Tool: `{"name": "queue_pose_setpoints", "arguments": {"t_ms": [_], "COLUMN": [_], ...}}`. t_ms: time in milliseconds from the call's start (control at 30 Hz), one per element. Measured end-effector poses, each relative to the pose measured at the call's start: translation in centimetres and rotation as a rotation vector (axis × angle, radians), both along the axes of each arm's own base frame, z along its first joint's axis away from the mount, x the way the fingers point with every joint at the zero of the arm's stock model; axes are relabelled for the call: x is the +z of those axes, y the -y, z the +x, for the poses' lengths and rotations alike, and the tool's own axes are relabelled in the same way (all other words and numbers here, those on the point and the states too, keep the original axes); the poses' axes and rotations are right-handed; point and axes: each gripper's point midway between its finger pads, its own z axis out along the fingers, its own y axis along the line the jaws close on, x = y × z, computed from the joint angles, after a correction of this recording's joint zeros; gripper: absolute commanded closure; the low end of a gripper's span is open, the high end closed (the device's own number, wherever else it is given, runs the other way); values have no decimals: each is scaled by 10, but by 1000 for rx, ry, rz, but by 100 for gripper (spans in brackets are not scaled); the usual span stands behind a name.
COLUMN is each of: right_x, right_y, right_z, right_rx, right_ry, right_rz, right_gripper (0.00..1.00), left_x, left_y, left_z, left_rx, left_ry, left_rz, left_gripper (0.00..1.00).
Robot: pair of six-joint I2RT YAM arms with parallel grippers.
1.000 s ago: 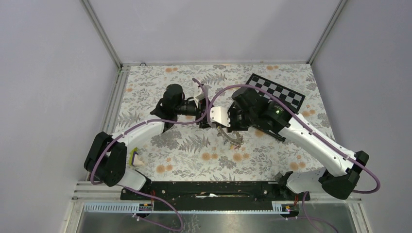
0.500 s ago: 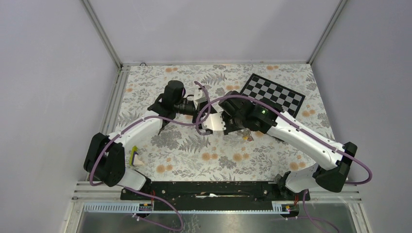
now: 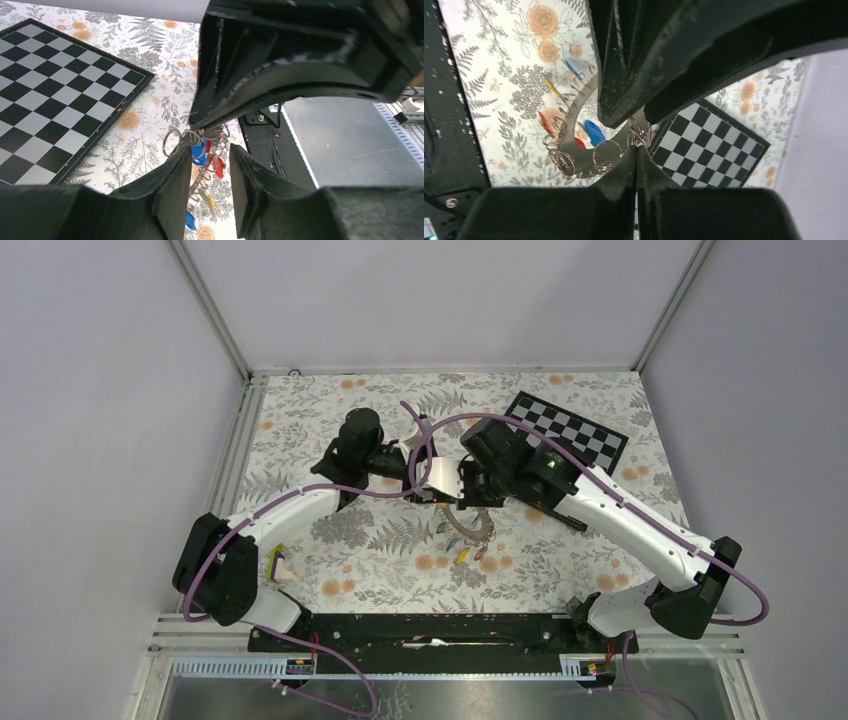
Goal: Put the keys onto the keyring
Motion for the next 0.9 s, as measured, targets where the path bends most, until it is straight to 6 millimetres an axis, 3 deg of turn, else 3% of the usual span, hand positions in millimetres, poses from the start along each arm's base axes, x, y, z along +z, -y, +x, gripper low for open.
{"name": "queue_pose_setpoints", "arguments": {"t_ms": [100, 233, 300, 367, 633, 767, 900], "right_x": [1, 3, 6, 8, 1, -9, -10], "right_y": [1, 4, 4, 4, 5, 6, 8], "right_z": [0, -2, -4, -6, -8, -7, -5], "right_rx": [-34, -51, -50, -49, -75, -90, -100], "right_ry": [-55, -104, -122, -141, -237, -289, -323], "right_rz": [55, 112, 137, 163, 263, 309, 391], "right_gripper": [100, 100, 100, 100, 100, 100, 100], "left_x": [1, -9, -15, -18, -23, -28, -27], "left_y": [1, 3, 5, 8, 15, 17, 17], "left_z": [-2, -3, -5, -5, 6, 10, 13], "left_rx": [-1, 11, 12, 23, 60, 75, 92], "left_ry": [-4, 16, 23, 32, 73, 77, 82], "left_rz": [-3, 32, 53, 69, 94, 107, 120], "left_gripper": [60, 46, 46, 52, 93, 100, 100]}}
